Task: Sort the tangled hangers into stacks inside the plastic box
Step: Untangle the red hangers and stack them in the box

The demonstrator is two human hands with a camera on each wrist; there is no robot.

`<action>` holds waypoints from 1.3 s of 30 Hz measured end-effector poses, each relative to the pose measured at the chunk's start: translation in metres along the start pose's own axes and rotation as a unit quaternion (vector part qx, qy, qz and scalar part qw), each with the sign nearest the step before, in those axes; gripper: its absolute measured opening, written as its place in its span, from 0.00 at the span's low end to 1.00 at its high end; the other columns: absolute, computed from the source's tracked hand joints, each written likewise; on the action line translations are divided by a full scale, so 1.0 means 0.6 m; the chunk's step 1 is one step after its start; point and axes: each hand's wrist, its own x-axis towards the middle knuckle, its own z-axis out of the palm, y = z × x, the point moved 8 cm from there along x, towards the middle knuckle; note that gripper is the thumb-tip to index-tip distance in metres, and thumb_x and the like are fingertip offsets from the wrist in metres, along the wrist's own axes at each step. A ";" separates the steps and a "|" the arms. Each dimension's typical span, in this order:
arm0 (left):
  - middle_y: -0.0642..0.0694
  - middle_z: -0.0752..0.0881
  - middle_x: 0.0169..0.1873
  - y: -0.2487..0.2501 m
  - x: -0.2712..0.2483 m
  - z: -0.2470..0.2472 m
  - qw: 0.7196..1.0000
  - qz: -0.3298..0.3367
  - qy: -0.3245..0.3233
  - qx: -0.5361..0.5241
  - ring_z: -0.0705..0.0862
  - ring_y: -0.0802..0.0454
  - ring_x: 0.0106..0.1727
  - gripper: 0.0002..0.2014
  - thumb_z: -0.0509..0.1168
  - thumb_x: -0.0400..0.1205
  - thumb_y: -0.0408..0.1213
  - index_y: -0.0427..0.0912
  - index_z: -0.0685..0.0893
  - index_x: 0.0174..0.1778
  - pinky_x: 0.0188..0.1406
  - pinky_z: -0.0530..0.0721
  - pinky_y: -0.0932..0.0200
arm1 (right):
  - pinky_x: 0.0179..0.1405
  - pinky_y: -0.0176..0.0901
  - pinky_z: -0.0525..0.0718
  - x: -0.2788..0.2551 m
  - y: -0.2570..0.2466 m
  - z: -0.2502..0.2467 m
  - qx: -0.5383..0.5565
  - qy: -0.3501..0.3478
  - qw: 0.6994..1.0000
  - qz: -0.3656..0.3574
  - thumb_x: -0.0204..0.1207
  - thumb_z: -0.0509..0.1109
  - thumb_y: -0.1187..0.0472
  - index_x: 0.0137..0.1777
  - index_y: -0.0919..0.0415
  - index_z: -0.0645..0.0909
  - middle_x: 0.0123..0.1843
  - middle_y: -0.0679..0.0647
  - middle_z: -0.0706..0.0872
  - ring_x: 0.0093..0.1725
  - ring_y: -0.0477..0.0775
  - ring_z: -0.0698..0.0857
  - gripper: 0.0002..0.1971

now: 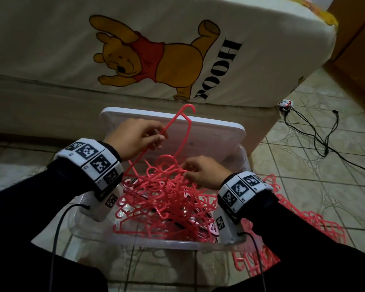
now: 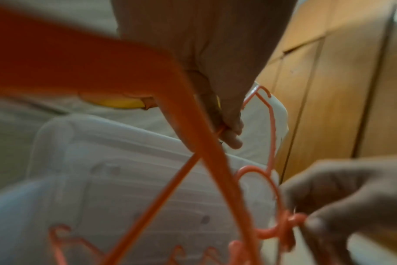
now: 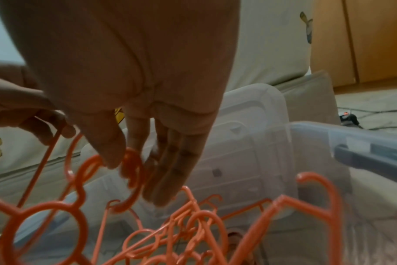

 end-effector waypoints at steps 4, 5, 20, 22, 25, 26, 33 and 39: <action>0.56 0.89 0.34 0.011 -0.002 -0.003 0.995 0.018 -0.003 0.099 0.87 0.64 0.35 0.06 0.68 0.80 0.39 0.47 0.88 0.50 0.40 0.84 0.65 | 0.45 0.41 0.82 0.003 -0.004 -0.012 -0.033 0.026 0.999 -0.004 0.75 0.73 0.57 0.47 0.58 0.87 0.41 0.49 0.86 0.42 0.47 0.83 0.06; 0.56 0.89 0.34 0.012 -0.002 -0.003 0.995 0.017 -0.002 0.100 0.87 0.65 0.35 0.06 0.69 0.80 0.39 0.47 0.88 0.50 0.40 0.84 0.67 | 0.45 0.41 0.82 0.003 -0.007 -0.012 -0.034 0.026 0.999 -0.010 0.74 0.74 0.57 0.46 0.58 0.88 0.40 0.49 0.86 0.42 0.47 0.84 0.06; 0.46 0.90 0.37 -0.006 0.004 -0.051 0.979 -0.067 0.113 -0.156 0.90 0.54 0.36 0.02 0.66 0.82 0.33 0.42 0.83 0.46 0.32 0.88 0.59 | 0.50 0.43 0.83 0.002 0.028 0.002 -0.132 0.018 0.991 0.005 0.70 0.76 0.56 0.51 0.54 0.83 0.49 0.50 0.89 0.50 0.51 0.86 0.11; 0.46 0.90 0.36 -0.004 0.005 -0.040 0.966 -0.078 0.108 -0.222 0.90 0.54 0.36 0.03 0.64 0.83 0.31 0.43 0.82 0.45 0.33 0.88 0.57 | 0.52 0.43 0.82 0.005 0.033 -0.016 -0.083 0.052 0.995 0.018 0.71 0.76 0.55 0.56 0.59 0.81 0.53 0.54 0.88 0.54 0.53 0.85 0.16; 0.45 0.89 0.37 -0.002 0.007 -0.023 0.942 -0.093 0.103 -0.306 0.89 0.56 0.35 0.05 0.61 0.84 0.30 0.43 0.79 0.45 0.33 0.88 0.57 | 0.59 0.51 0.83 0.006 0.027 -0.040 0.082 0.090 0.992 0.035 0.75 0.74 0.58 0.66 0.65 0.77 0.58 0.59 0.85 0.55 0.55 0.84 0.21; 0.44 0.89 0.37 -0.002 0.008 -0.019 0.934 -0.097 0.106 -0.327 0.89 0.55 0.36 0.05 0.60 0.84 0.29 0.43 0.79 0.45 0.34 0.89 0.57 | 0.57 0.53 0.84 0.005 0.021 -0.044 0.147 0.098 0.984 0.033 0.76 0.72 0.60 0.65 0.66 0.77 0.57 0.61 0.85 0.52 0.55 0.84 0.19; 0.39 0.86 0.50 -0.026 0.011 -0.006 0.910 -0.149 0.127 -0.365 0.89 0.47 0.48 0.10 0.66 0.82 0.31 0.41 0.75 0.57 0.49 0.88 0.49 | 0.33 0.41 0.85 -0.002 0.002 -0.081 0.267 0.183 0.946 -0.006 0.81 0.63 0.71 0.47 0.62 0.81 0.40 0.60 0.86 0.34 0.52 0.84 0.07; 0.45 0.70 0.75 -0.058 -0.005 -0.088 0.935 -0.165 0.293 -0.118 0.68 0.46 0.75 0.36 0.71 0.77 0.48 0.45 0.62 0.78 0.75 0.67 0.43 | 0.35 0.37 0.83 0.005 0.021 -0.100 0.056 0.159 0.986 -0.001 0.79 0.64 0.70 0.51 0.65 0.86 0.39 0.57 0.89 0.34 0.47 0.84 0.09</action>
